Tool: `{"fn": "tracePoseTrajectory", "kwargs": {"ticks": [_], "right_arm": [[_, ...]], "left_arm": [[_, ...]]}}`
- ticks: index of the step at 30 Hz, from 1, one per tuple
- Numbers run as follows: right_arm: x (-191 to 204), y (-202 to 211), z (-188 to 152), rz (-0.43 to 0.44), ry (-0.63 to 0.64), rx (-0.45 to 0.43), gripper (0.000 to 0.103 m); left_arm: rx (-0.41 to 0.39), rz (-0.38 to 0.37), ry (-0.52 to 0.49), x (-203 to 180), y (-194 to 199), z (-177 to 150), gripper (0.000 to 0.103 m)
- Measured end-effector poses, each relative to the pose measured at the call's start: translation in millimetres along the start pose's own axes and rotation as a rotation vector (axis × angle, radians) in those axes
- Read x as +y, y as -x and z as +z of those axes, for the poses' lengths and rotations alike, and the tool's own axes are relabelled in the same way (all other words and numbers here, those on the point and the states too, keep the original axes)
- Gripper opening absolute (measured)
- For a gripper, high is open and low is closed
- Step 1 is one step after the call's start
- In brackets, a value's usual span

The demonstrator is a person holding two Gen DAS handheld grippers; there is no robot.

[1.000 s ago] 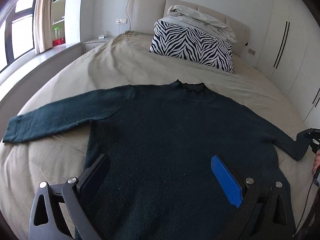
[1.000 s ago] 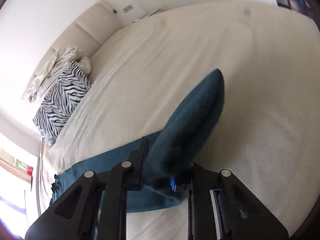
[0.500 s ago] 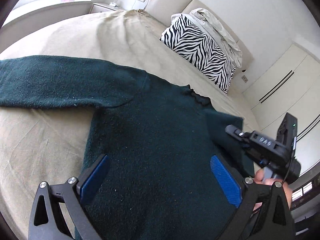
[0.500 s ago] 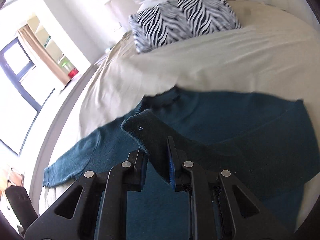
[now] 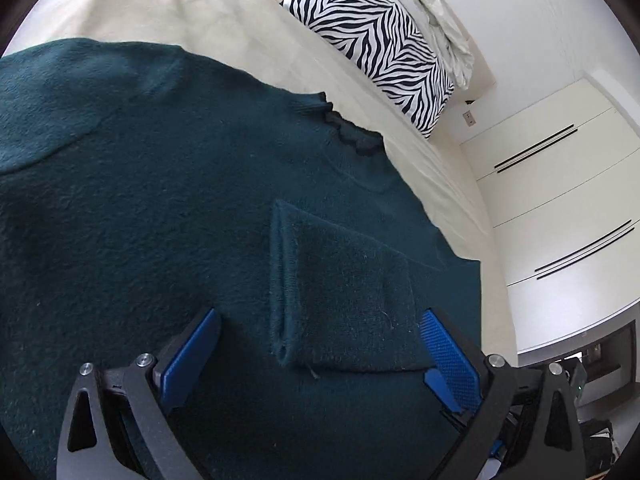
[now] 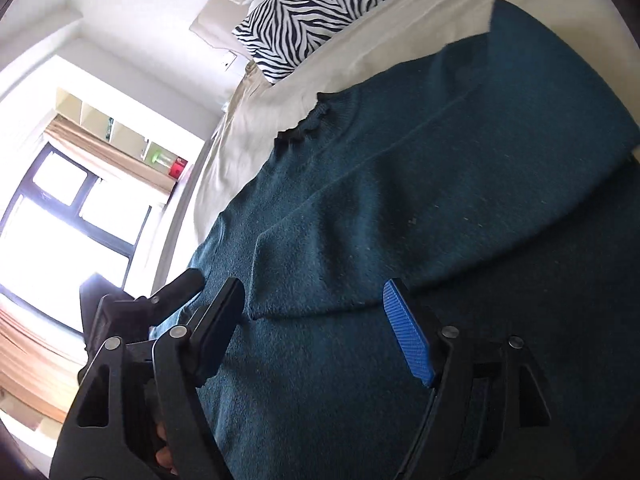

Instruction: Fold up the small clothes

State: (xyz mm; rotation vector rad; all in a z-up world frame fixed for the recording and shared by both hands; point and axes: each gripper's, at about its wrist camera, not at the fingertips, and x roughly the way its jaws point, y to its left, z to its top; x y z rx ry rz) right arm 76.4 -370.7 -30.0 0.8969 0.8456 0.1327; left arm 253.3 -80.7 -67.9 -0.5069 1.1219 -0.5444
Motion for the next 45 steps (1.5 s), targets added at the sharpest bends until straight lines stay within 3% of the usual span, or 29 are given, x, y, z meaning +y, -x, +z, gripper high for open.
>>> {"fn": "tracePoseTrajectory", "kwargs": {"ticks": [1, 2, 3, 6, 7, 8, 12, 16, 19, 22, 28, 31, 35, 37, 40, 45], "right_arm": [[-9.8, 4.5, 0.1, 0.013, -0.032, -0.008, 0.071], [-19.9, 8.0, 1.7, 0.021, -0.064, -0.017, 0.071], [-30.2, 14.4, 5.0, 0.031, -0.094, -0.029, 0.071], [-66.7, 40.4, 12.3, 0.069, -0.209, -0.091, 0.071], [-77.5, 47.5, 15.9, 0.082, -0.245, -0.109, 0.071], [-88.6, 56.1, 19.3, 0.091, -0.281, -0.127, 0.071], [-118.4, 80.2, 33.3, 0.084, -0.365, -0.192, 0.071], [-140.6, 103.7, 45.1, 0.045, -0.406, -0.256, 0.071], [-151.0, 112.1, 49.2, 0.054, -0.451, -0.269, 0.071], [-137.9, 103.2, 50.6, 0.085, -0.462, -0.211, 0.073], [-103.3, 47.5, 63.7, 0.071, -0.446, -0.109, 0.073], [-109.6, 41.7, 76.5, 0.066, -0.452, -0.16, 0.071], [-128.8, 68.0, 85.5, 0.099, -0.511, -0.297, 0.068], [-139.5, 70.6, 81.3, 0.142, -0.556, -0.315, 0.061], [-136.7, 70.5, 74.9, 0.103, -0.506, -0.316, 0.052], [-132.5, 94.6, 61.1, 0.048, -0.526, -0.29, 0.057]], "left_arm": [[-0.002, 0.026, -0.021, -5.7, -4.7, 2.9, 0.099], [-0.001, 0.051, -0.037, -10.6, -8.5, 5.9, 0.091], [0.001, 0.074, -0.047, -14.1, -11.5, 8.4, 0.072], [0.028, 0.134, -0.082, -20.5, -19.5, 15.5, 0.035], [0.021, 0.137, -0.097, -21.0, -18.2, 17.2, 0.025], [0.02, 0.123, -0.103, -18.9, -15.8, 18.9, 0.008], [-0.1, 0.078, -0.063, -4.6, 14.0, 32.5, 0.008], [-0.19, 0.093, -0.058, 9.1, 32.8, 41.6, 0.008], [-0.18, 0.121, -0.053, 19.7, 24.5, 44.5, 0.008], [-0.172, 0.139, -0.043, 32.5, 17.5, 38.0, 0.008], [-0.183, 0.142, -0.047, 42.6, 13.1, 30.6, 0.009], [-0.183, 0.142, -0.048, 50.0, 12.6, 25.1, 0.009], [-0.191, 0.144, -0.058, 53.6, 7.4, 20.2, 0.011], [-0.196, 0.146, -0.064, 53.3, 6.5, 19.3, 0.011], [-0.201, 0.144, -0.074, 54.7, 7.4, 16.6, 0.012], [-0.209, 0.136, -0.079, 56.4, 4.7, 14.9, 0.013]]}}
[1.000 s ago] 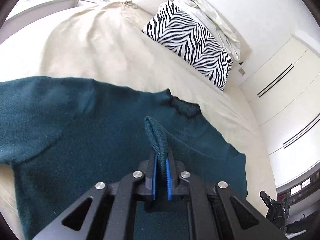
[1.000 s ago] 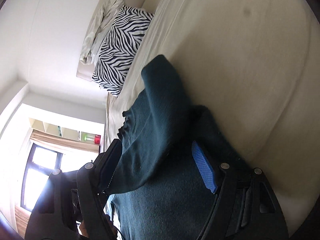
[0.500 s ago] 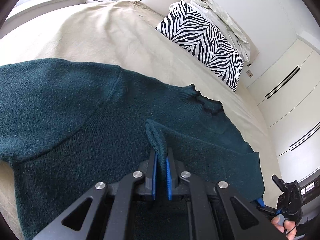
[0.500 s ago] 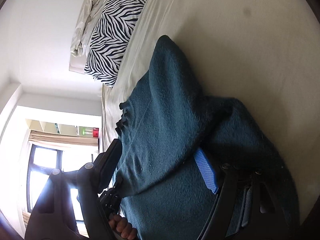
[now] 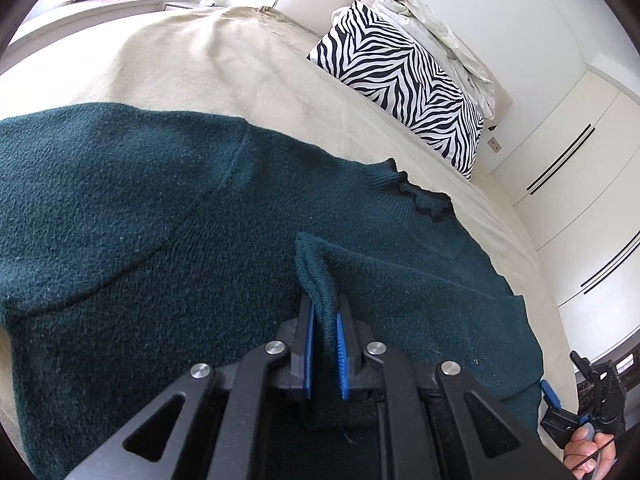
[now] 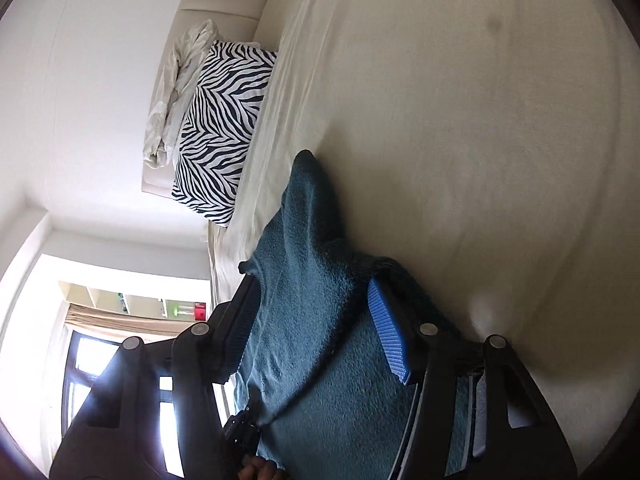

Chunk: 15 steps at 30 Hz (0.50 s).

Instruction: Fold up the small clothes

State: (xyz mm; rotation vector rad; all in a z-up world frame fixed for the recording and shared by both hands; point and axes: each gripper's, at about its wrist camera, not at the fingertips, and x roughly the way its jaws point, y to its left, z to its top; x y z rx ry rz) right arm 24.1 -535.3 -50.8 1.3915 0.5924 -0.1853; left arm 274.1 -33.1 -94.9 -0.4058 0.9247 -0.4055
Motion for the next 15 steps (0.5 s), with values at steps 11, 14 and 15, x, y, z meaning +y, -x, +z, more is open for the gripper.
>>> {"fn": "tracePoseTrajectory", "kwargs": {"ticks": [11, 14, 15], "right_arm": [[61.0, -65.3, 21.8, -0.03, 0.2, 0.099, 0.062], [42.0, -75.7, 16.0, -0.068, 0.25, 0.096, 0.054], [42.7, -68.9, 11.7, -0.055, 0.279, 0.088, 0.054]], "left_arm": [[-0.022, -0.023, 0.004, 4.5, -3.5, -3.0, 0.013], [-0.019, -0.036, 0.016, 5.3, -3.4, -2.5, 0.013], [-0.014, -0.051, 0.03, 6.6, -2.2, -1.1, 0.013]]}}
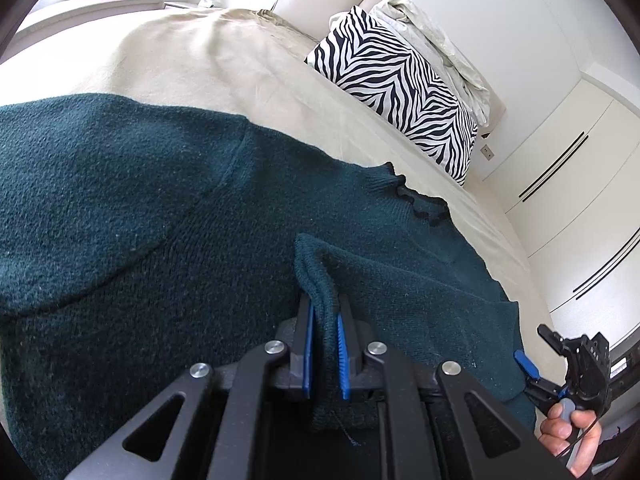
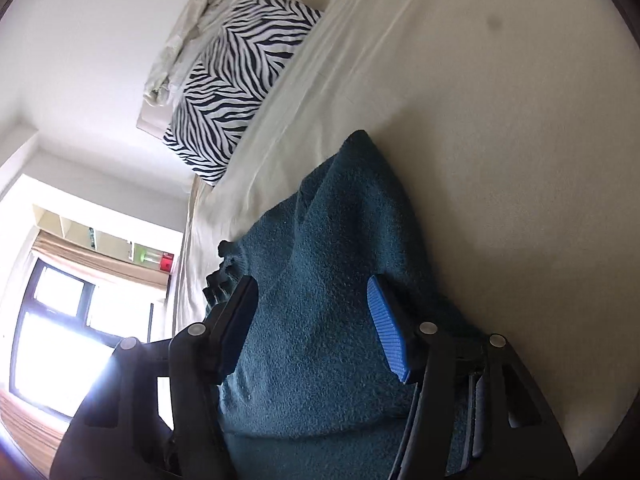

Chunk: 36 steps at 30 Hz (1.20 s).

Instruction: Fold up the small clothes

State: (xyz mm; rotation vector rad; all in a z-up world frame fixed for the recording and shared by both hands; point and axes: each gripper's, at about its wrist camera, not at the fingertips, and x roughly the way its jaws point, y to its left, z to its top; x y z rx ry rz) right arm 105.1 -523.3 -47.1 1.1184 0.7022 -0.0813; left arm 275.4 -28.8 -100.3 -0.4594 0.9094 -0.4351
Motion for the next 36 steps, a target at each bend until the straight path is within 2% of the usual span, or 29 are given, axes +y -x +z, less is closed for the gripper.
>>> {"fn": "tracePoseTrajectory", "kwargs": {"ticks": [1, 2, 3, 4, 5, 6, 8, 11, 14, 16, 18, 21, 25, 26, 28, 30, 32, 36], "right_arm": [[0.6, 6.0, -4.8, -0.002, 0.012, 0.01, 0.055], [-0.8, 12.4, -10.2, -0.003, 0.009, 0.02, 0.055], [-0.9, 21.3, -15.3, -0.009, 0.0, 0.026, 0.055], [1.4, 34.1, -20.7, -0.021, -0.003, 0.019, 0.057], [2.4, 45.9, -26.7, -0.032, 0.008, 0.001, 0.058], [5.6, 58.8, -32.4, -0.036, 0.026, -0.019, 0.059], [11.2, 81.6, -45.0, -0.035, 0.045, -0.034, 0.059], [14.7, 106.4, -65.2, -0.014, 0.053, -0.028, 0.06], [19.7, 116.7, -85.7, 0.016, 0.045, -0.009, 0.06], [24.0, 117.5, -99.7, 0.031, 0.045, 0.012, 0.06], [29.5, 115.4, -114.7, 0.036, 0.052, 0.029, 0.06], [36.7, 106.3, -132.7, 0.031, 0.062, 0.067, 0.06], [45.2, 102.4, -150.9, 0.035, 0.063, 0.09, 0.06], [47.4, 102.9, -154.8, 0.031, 0.069, 0.094, 0.06], [50.6, 106.1, -160.5, 0.027, 0.083, 0.094, 0.06], [50.9, 109.8, -161.6, 0.03, 0.083, 0.09, 0.06], [47.7, 115.3, -162.1, 0.032, 0.076, 0.082, 0.06], [36.0, 122.4, -156.9, 0.033, 0.053, 0.066, 0.06]], "left_arm": [[0.01, -0.017, 0.016, 0.8, 2.7, 2.0, 0.014], [0.021, -0.025, 0.036, 1.7, 8.7, 4.3, 0.021], [0.015, -0.032, 0.06, 3.3, 19.9, 6.0, 0.041], [-0.024, -0.043, 0.09, 6.5, 37.6, 7.2, 0.054], [-0.083, -0.056, 0.119, 11.8, 60.2, 8.2, 0.076], [-0.151, -0.069, 0.147, 19.9, 84.9, 8.9, 0.088], [-0.25, -0.069, 0.217, 47.4, 131.4, 10.9, 0.09], [-0.332, -0.038, 0.4, 114.4, 187.8, 9.9, 0.087], [-0.433, 0.039, 0.609, 189.8, 242.2, -1.8, 0.079], [-0.51, 0.074, 0.736, 230.4, 271.7, -15.1, 0.079], [-0.539, 0.109, 0.812, 259.3, 284.8, -21.1, 0.079], [-0.537, 0.081, 0.901, 286.9, 280.1, -19.8, 0.074], [-0.544, 0.089, 0.92, 298.3, 263.3, 4.5, 0.072], [-0.547, 0.09, 0.927, 302.5, 260.8, 11.0, 0.067], [-0.54, 0.115, 0.926, 312.6, 259.0, 23.5, 0.051], [-0.508, 0.125, 0.917, 315.3, 254.8, 31.7, 0.018], [-0.496, 0.172, 0.844, 299.1, 256.5, 40.8, 0.009], [-0.476, 0.237, 0.554, 222.3, 250.1, 74.0, 0.008]]}}
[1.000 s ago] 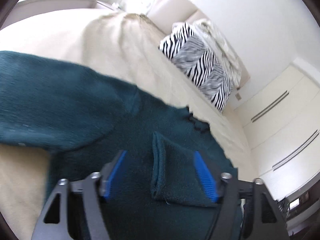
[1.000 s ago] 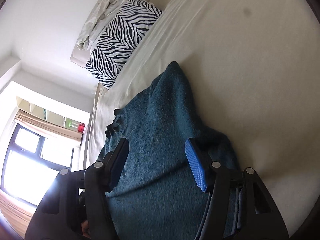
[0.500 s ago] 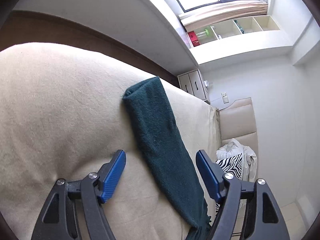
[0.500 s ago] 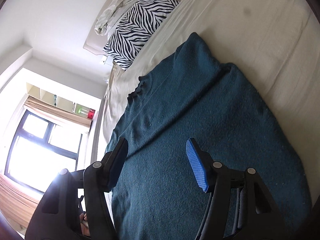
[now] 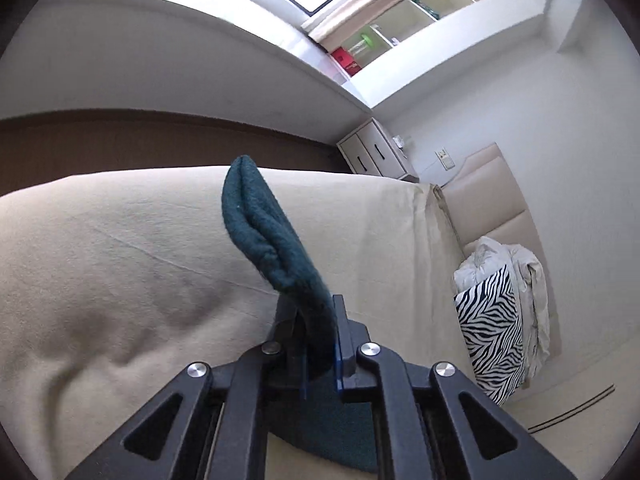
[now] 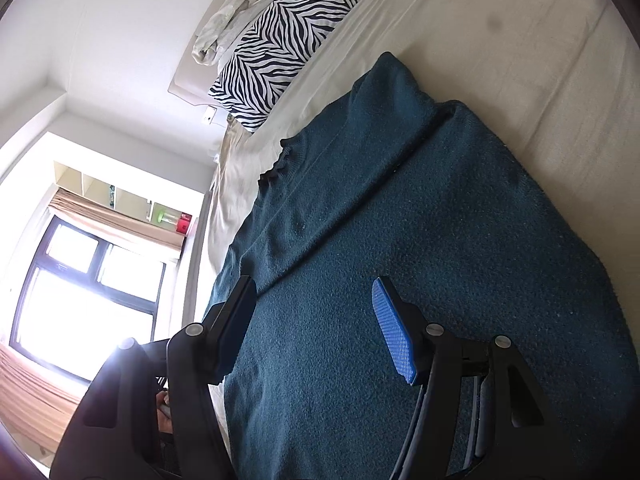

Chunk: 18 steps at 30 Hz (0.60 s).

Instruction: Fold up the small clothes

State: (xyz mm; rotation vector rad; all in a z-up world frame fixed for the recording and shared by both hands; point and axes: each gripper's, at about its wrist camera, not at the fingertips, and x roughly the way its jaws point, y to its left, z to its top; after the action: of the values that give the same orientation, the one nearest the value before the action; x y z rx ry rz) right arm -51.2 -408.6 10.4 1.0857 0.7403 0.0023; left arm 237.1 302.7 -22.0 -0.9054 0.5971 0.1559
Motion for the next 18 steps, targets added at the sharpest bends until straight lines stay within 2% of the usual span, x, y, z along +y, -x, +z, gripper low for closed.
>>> {"fn": "tracePoseTrajectory", "kwargs": {"ticks": [3, 5, 8, 10, 11, 12, 14, 16, 18], "right_arm": [[-10.8, 4.3, 0.1, 0.002, -0.017, -0.007, 0.06], [-17.6, 7.7, -0.6, 0.002, -0.027, -0.012, 0.06], [-26.8, 10.8, 0.9, 0.005, -0.043, -0.018, 0.06], [-30.2, 10.5, 5.0, 0.01, -0.049, -0.017, 0.06], [-30.3, 9.2, 8.2, 0.013, -0.047, -0.013, 0.06], [-29.4, 6.9, 11.9, 0.015, -0.043, -0.005, 0.06], [-24.4, -2.6, 20.1, 0.032, -0.028, 0.029, 0.06], [-17.7, -21.8, 28.4, 0.041, -0.021, 0.094, 0.06], [-7.4, -46.6, 34.8, 0.078, -0.025, 0.159, 0.06]], "left_arm": [[0.008, -0.035, -0.264, -85.0, 4.4, -38.5, 0.008], [0.005, -0.06, -0.516, -151.5, 7.2, -85.4, 0.008], [-0.073, -0.04, -0.981, -230.5, 10.1, -199.4, 0.009], [-0.172, -0.011, -1.289, -252.6, 5.3, -282.8, 0.009], [-0.198, -0.004, -1.401, -253.9, 2.1, -317.4, 0.009], [-0.2, 0.0, -1.476, -252.0, -2.2, -344.4, 0.009], [-0.185, 0.013, -1.553, -243.2, -10.9, -377.3, 0.009], [-0.187, 0.028, -1.608, -237.1, -11.9, -396.2, 0.009], [-0.208, 0.031, -1.626, -234.6, -10.2, -400.2, 0.009]]}}
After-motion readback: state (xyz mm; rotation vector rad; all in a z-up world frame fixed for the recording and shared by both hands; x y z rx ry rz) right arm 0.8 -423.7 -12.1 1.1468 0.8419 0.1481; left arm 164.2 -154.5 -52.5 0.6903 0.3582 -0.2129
